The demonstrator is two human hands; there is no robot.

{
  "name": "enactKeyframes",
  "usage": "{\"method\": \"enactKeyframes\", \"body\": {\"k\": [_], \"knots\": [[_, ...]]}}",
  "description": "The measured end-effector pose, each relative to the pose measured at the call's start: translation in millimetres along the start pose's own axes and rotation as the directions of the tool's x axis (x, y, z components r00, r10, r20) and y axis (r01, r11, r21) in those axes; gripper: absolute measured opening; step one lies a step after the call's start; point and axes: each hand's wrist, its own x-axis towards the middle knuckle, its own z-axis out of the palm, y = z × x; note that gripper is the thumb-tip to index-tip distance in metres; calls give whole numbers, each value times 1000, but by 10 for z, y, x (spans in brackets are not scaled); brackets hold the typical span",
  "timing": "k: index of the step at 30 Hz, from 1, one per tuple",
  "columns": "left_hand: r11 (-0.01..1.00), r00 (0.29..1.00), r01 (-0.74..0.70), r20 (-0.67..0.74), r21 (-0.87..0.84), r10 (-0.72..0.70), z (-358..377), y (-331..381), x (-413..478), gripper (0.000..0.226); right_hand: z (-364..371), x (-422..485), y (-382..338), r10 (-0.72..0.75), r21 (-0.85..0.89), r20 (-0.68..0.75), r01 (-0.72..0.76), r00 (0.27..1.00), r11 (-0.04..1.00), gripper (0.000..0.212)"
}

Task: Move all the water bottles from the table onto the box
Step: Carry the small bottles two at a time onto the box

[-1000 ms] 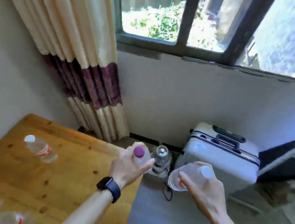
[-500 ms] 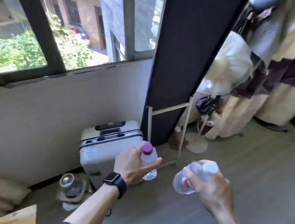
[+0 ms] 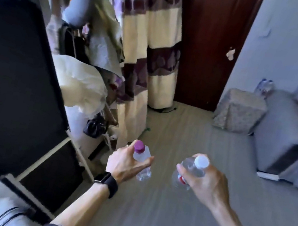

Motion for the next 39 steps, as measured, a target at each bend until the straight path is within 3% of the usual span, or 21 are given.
{"method": "enactKeyframes", "body": {"k": [11, 17, 30, 35, 39], "knots": [[942, 921, -325, 199, -82, 335, 955, 1249, 2107, 53, -699, 1527, 708, 254, 0, -318, -268, 913, 963, 73], [903, 868, -420, 250, -90, 429, 1571, 2015, 2991, 64, -1085, 2328, 1242, 346, 20, -377, -365, 860, 931, 76], [926, 890, -368, 257, -85, 377, 3079, 3630, 4692, 57, -1976, 4593, 2664, 360, 25, -368, -377, 857, 926, 87], [930, 896, -363, 252, -62, 366, 3580, 4013, 5420, 58, -2137, 5491, 3127, 445, 140, -299, -423, 844, 895, 81], [930, 894, -358, 257, -84, 367, 4041, 4265, 6056, 57, -2148, 6261, 3459, 378, 68, -363, -380, 852, 922, 86]]}}
